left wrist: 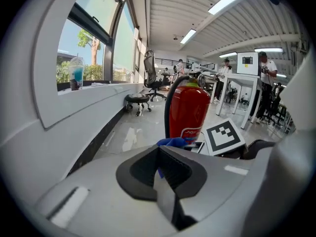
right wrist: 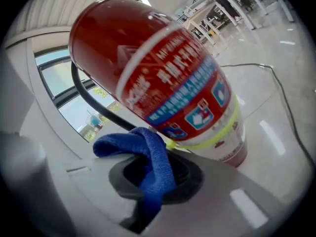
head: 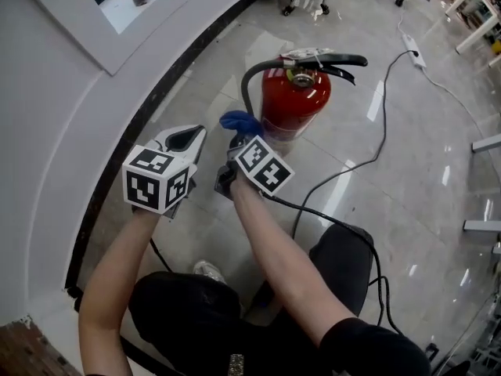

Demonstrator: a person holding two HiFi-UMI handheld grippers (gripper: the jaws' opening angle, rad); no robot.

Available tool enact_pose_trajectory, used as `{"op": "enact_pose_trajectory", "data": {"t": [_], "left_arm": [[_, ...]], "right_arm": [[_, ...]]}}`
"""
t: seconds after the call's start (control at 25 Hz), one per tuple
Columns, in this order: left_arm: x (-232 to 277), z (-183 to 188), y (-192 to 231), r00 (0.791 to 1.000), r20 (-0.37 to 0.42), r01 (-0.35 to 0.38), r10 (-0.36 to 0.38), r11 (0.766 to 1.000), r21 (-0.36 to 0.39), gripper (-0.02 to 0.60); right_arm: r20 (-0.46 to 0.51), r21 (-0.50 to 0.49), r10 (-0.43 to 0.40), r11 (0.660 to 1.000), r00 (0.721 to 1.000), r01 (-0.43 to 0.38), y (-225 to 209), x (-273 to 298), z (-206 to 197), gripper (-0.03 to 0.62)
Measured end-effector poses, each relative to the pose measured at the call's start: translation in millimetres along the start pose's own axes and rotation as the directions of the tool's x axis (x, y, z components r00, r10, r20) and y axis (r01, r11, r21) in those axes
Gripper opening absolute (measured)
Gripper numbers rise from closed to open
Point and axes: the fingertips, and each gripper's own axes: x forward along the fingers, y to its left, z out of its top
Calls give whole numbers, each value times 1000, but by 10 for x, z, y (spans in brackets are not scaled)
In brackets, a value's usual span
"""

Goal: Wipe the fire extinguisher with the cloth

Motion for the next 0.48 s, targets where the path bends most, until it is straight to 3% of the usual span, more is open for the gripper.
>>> {"op": "enact_pose_trajectory", "data": {"t": [0.2, 0.48], "left_arm": [[107, -84, -145, 1000, -10, 7, -7, 999, 35, 6], [327, -192, -263, 1000, -6, 25, -26, 999, -23, 6]], "right_arm": [[63, -26, 73, 997, 995, -71, -32, 25, -8, 26], [-15, -104, 143, 984, 990, -143, -48, -93, -178, 26]]}}
